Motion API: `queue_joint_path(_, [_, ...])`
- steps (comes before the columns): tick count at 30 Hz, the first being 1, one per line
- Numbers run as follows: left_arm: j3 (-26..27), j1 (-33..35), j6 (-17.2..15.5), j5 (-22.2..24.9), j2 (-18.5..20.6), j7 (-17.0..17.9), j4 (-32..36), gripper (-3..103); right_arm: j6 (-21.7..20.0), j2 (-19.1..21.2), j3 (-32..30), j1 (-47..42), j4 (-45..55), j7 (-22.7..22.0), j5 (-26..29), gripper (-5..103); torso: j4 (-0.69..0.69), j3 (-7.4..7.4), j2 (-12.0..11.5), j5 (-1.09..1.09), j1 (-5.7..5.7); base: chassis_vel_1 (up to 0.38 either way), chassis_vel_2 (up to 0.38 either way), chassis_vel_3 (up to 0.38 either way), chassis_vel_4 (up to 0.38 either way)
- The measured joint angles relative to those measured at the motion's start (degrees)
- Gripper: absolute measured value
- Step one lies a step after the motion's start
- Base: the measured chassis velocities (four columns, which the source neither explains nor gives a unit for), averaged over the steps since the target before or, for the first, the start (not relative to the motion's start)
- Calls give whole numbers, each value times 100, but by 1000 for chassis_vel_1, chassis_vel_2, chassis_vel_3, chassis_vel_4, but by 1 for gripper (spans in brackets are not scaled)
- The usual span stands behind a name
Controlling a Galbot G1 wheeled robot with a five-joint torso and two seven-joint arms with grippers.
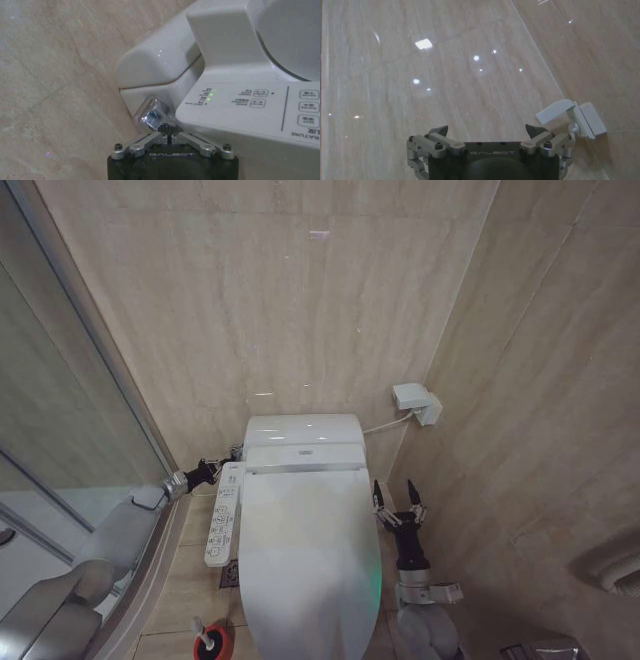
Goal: Open the toilet lid, clean the toilet bowl with a toilet brush, close the toilet lid, and flush.
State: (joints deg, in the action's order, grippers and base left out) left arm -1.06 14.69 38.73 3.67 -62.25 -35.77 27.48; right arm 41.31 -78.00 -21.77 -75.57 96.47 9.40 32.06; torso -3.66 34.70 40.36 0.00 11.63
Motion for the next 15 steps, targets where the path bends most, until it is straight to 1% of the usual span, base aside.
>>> queue_joint_path(6, [23, 10, -5, -13, 1, 90, -1, 0, 2, 2, 1, 2, 0, 0, 1, 100, -3, 0, 0, -1, 0, 0, 0, 0, 0])
queue_joint_path(15, [43, 14, -15, -11, -36, 134, -20, 0, 2, -12, 10, 2, 0, 1, 0, 100, 0, -1, 0, 0, 0, 0, 0, 0, 0])
